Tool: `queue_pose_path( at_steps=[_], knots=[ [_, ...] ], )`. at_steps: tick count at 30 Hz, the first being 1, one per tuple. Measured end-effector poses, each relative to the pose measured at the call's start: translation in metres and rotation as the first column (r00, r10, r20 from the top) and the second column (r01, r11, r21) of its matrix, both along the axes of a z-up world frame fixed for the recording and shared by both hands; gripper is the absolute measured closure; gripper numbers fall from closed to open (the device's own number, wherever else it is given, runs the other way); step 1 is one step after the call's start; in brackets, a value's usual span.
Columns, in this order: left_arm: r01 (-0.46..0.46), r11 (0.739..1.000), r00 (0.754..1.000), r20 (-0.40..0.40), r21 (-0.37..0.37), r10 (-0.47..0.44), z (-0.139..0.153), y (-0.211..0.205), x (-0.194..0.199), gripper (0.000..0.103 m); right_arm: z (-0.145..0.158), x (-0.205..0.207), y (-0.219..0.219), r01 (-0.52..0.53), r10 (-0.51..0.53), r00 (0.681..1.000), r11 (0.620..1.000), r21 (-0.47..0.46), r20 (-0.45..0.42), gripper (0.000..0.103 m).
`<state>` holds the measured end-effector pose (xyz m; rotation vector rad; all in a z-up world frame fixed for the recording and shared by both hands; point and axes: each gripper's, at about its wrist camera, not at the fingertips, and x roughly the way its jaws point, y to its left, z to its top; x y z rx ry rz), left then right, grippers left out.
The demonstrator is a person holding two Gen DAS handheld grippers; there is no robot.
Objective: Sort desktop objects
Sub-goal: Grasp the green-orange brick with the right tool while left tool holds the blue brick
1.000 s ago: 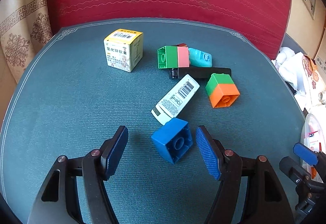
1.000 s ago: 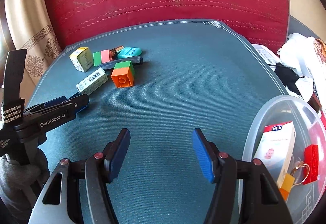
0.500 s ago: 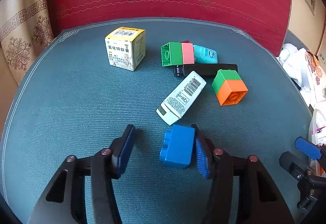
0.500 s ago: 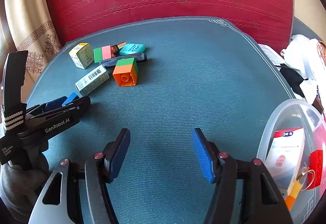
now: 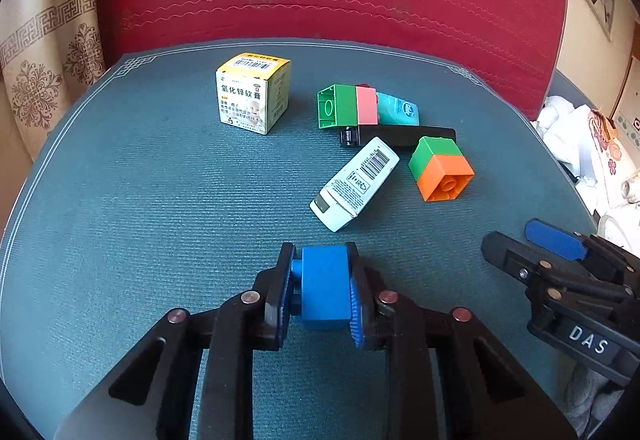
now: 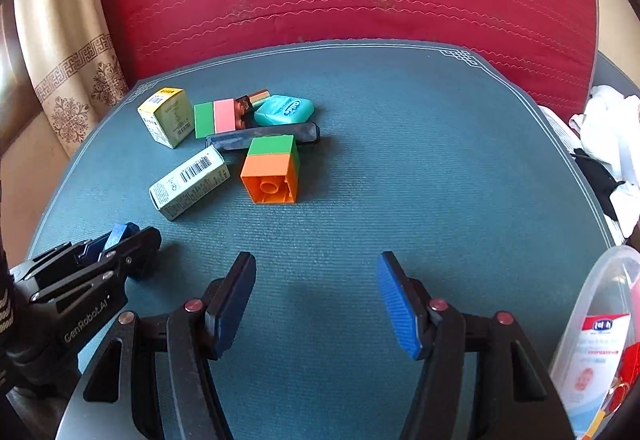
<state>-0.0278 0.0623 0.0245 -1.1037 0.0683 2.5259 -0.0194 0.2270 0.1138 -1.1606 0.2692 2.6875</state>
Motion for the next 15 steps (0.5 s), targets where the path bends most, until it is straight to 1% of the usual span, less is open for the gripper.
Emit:
queue_pose_path(
  at_steps=[5,11,14,15],
  knots=[
    [0.0,1.0,1.0,0.0,0.007,0.0,-0.001,-0.001,0.0,0.078,0.002,-0.026,-0.006,-0.02,0.02,1.0,0.999,0.026,-0.016,0.036],
    [0.003,1.0,1.0,-0.003,0.006,-0.003,-0.002,0.0,0.0,0.078,-0.002,-0.056,-0.009,-0.027,0.027,1.0,0.998,0.048,-0.012,0.036],
    [0.004,1.0,1.0,0.002,0.013,-0.004,-0.002,0.0,-0.001,0.078,-0.007,-0.066,-0.01,-0.024,0.024,1.0,0.998,0.057,0.0,0.038],
    [0.004,1.0,1.0,0.003,0.015,-0.004,-0.002,0.0,0.0,0.078,-0.009,-0.069,-0.01,-0.022,0.022,1.0,0.998,0.058,0.004,0.041]
  ],
)
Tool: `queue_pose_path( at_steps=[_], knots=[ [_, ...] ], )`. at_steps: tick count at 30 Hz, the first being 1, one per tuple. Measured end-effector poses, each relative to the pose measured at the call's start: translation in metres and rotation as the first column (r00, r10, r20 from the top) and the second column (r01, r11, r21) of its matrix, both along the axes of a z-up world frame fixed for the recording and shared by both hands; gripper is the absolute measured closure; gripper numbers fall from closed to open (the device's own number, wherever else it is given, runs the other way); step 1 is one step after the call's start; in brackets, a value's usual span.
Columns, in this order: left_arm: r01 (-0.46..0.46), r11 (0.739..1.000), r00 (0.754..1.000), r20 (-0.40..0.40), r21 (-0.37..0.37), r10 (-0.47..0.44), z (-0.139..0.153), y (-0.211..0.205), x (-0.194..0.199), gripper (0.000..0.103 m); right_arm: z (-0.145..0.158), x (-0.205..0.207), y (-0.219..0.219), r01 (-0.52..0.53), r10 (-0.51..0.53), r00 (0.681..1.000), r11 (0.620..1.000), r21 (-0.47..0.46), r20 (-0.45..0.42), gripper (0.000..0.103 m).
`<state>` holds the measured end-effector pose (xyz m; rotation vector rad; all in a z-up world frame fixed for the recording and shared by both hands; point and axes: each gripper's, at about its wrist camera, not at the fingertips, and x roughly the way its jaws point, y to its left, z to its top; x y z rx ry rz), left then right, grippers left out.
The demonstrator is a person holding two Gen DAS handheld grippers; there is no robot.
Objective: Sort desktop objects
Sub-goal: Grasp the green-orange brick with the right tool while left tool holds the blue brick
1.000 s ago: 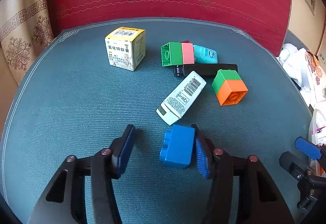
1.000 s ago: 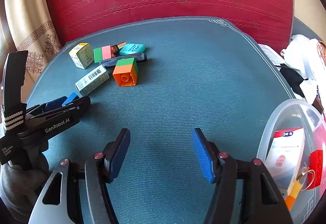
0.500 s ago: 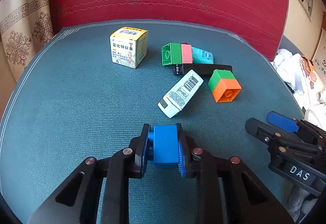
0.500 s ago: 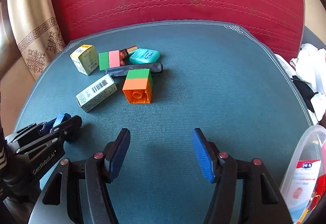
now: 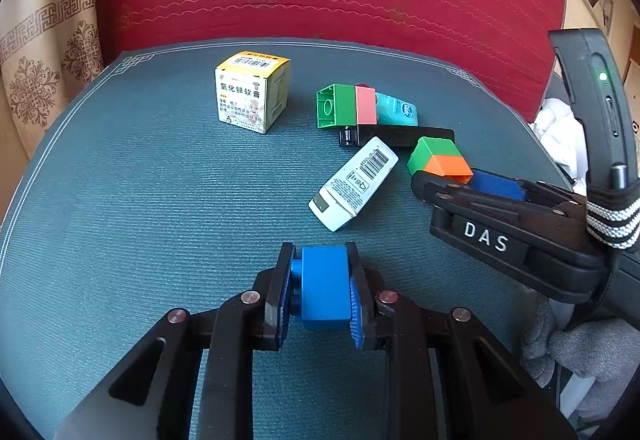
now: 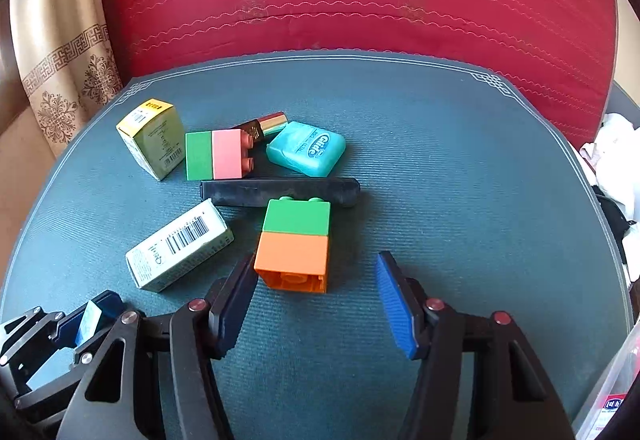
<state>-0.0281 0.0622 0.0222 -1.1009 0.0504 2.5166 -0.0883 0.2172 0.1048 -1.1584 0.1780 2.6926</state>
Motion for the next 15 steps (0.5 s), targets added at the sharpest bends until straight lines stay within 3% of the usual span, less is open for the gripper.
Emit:
queue_pose_path(
  at_steps=[8,10,15],
  knots=[
    [0.004,1.0,1.0,0.004,0.005,-0.004,-0.0006,-0.0003,-0.0004,0.078,-0.0026,-0.0081,-0.001,0.005,-0.005,1.0,1.0,0.014,0.005,0.057],
    [0.003,1.0,1.0,0.005,0.008,-0.003,-0.0005,-0.0008,-0.0006,0.078,-0.0031,-0.0109,-0.001,0.004,-0.004,1.0,1.0,0.017,0.005,0.066],
    [0.006,1.0,1.0,0.005,0.01,-0.006,-0.0001,-0.0009,0.0001,0.078,-0.0034,-0.009,-0.0029,0.004,-0.004,1.0,1.0,0.021,0.003,0.069]
  ],
)
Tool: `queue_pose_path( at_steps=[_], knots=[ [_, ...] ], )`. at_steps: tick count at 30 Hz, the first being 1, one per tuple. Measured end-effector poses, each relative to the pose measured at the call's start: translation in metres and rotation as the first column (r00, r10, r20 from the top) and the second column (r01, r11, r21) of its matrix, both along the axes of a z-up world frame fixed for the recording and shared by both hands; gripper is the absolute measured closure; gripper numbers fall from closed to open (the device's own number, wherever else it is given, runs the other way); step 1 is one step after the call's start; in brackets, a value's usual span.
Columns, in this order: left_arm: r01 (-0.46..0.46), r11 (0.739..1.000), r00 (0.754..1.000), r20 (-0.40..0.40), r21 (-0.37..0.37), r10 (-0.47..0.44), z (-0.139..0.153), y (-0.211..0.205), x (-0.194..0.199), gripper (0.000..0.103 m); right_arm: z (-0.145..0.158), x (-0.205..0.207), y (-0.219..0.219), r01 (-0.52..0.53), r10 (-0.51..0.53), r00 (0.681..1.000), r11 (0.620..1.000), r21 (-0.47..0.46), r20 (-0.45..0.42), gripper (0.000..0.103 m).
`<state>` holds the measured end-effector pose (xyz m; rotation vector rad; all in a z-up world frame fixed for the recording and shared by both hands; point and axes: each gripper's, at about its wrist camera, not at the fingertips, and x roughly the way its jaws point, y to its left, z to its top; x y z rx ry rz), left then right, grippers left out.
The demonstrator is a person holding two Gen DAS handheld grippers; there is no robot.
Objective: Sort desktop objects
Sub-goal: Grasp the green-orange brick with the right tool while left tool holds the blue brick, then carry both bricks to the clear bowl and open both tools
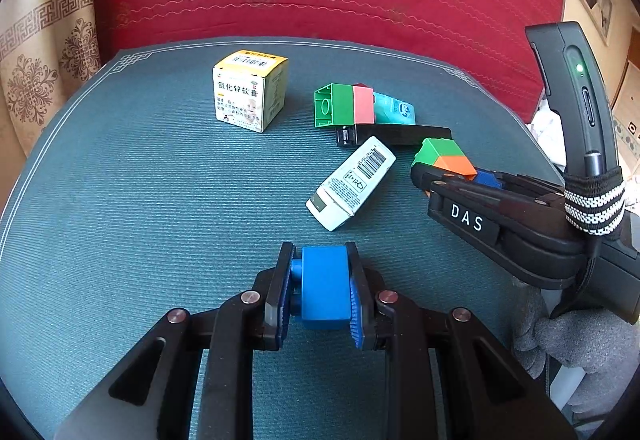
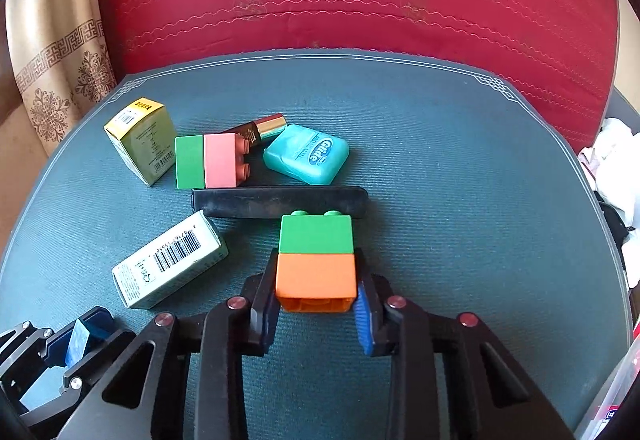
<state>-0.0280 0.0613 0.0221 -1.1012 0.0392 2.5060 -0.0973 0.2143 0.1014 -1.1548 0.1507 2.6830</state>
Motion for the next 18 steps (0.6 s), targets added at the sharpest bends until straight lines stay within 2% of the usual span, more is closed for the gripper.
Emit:
queue_pose_path(
  at_steps=[7,18],
  knots=[
    [0.0,1.0,1.0,0.003,0.02,0.0,0.001,-0.002,0.0,0.078,-0.001,0.012,0.0,0.015,-0.015,1.0,1.0,-0.003,0.0,0.069],
    [0.006,1.0,1.0,-0.014,0.001,-0.006,0.002,0.002,0.004,0.078,0.0,0.047,0.003,0.046,-0.045,0.999,0.998,-0.034,0.003,0.068]
  ],
)
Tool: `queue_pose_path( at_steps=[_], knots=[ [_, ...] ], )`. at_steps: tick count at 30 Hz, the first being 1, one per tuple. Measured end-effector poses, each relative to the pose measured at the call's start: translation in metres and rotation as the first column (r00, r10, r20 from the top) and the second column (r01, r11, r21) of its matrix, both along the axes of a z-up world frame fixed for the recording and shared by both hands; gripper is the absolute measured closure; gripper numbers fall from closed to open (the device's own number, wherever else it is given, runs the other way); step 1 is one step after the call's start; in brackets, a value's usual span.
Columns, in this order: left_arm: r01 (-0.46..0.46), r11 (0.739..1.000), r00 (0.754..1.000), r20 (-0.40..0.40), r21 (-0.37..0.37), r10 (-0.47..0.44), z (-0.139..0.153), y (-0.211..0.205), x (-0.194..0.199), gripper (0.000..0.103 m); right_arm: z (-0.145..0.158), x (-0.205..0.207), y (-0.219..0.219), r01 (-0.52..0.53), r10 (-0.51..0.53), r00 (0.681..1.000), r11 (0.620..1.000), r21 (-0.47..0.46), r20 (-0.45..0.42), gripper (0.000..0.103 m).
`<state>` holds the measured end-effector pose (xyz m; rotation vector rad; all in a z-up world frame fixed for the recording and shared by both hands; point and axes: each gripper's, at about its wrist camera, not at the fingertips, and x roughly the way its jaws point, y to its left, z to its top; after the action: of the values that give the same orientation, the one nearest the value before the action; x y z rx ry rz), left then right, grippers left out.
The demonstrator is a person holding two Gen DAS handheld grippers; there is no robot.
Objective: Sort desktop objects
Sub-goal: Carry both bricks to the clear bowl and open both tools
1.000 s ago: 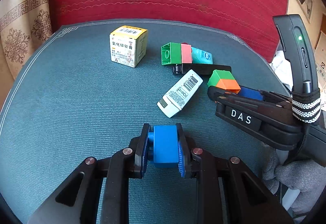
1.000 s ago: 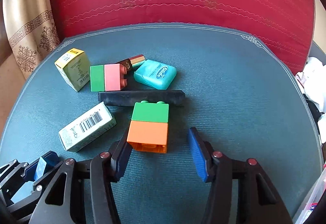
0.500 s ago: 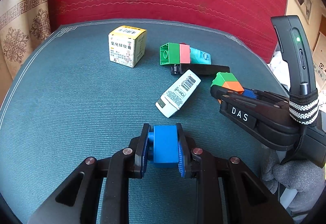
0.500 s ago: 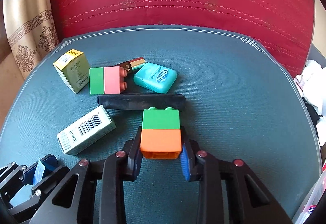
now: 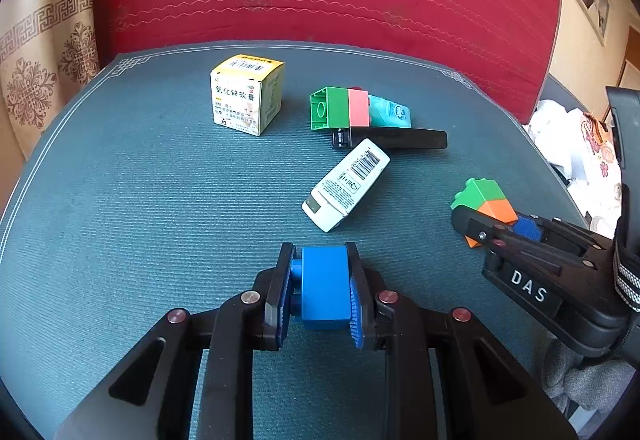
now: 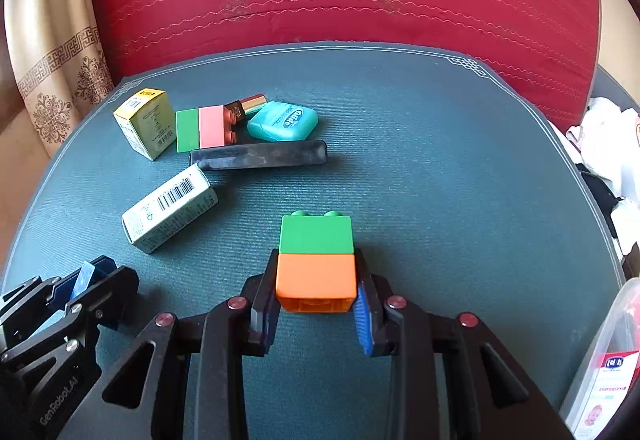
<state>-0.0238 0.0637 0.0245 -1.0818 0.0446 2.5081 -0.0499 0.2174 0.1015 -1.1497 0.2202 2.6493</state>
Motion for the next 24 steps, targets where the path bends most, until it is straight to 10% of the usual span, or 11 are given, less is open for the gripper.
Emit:
queue_pose_path(
  at_steps=[24],
  knots=[
    [0.021,1.0,0.999,-0.038,0.008,-0.021,0.018,0.003,0.033,0.078,0.027,0.079,-0.005,-0.005,0.004,0.997,1.0,-0.014,-0.074,0.068]
  ],
)
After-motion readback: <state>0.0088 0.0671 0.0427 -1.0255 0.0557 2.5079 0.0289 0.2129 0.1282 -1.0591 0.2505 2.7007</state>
